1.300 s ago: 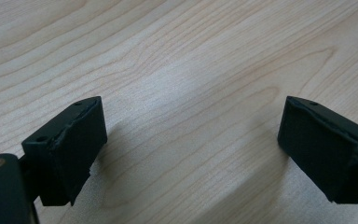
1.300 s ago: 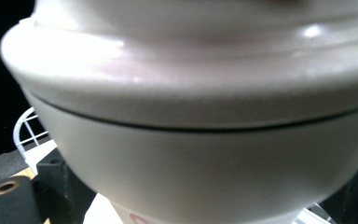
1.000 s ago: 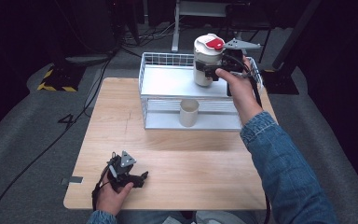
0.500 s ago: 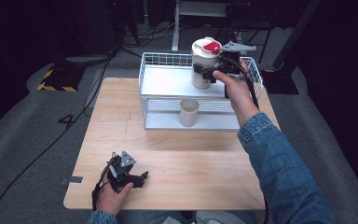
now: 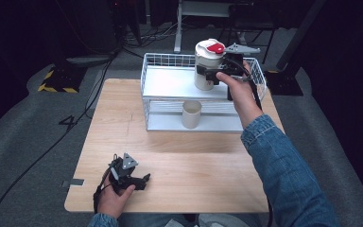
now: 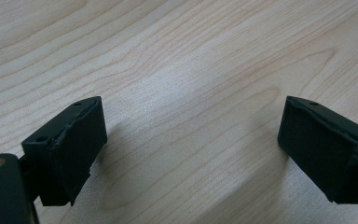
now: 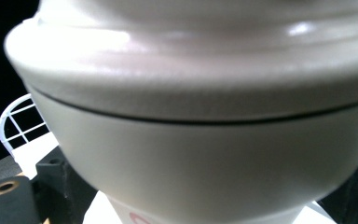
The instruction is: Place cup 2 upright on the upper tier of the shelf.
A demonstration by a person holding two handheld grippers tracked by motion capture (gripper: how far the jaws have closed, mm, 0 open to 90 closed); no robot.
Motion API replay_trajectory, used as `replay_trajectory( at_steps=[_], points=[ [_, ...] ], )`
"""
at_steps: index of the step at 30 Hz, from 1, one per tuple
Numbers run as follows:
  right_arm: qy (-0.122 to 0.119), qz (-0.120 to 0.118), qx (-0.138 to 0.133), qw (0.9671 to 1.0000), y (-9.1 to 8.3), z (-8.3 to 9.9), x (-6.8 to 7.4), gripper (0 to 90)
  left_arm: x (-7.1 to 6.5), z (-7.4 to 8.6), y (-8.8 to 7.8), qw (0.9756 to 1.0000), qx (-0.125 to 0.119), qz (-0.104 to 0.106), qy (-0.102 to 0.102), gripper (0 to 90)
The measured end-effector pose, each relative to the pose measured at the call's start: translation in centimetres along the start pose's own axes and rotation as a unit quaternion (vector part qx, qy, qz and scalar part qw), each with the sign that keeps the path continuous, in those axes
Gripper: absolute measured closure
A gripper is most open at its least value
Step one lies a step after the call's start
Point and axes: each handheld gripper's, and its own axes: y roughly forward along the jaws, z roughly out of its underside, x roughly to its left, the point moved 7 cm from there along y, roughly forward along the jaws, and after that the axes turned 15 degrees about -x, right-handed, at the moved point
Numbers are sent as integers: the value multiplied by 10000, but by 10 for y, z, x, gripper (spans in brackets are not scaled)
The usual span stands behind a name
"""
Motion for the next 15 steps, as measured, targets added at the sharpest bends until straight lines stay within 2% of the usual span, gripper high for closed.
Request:
replay_trajectory(
  at_steps=[6, 9, 15],
  points=[
    [-40, 3, -6, 10000, 0, 0, 0, 91, 0, 0, 0, 10000, 17, 16, 5, 85],
    [-137, 23, -96, 9999, 1, -2, -1, 54, 0, 0, 0, 10000, 25, 10, 5, 85],
    [-60, 46, -47, 10000, -4, -5, -4, 0, 0, 0, 0, 10000, 15, 9, -11, 85]
  ],
)
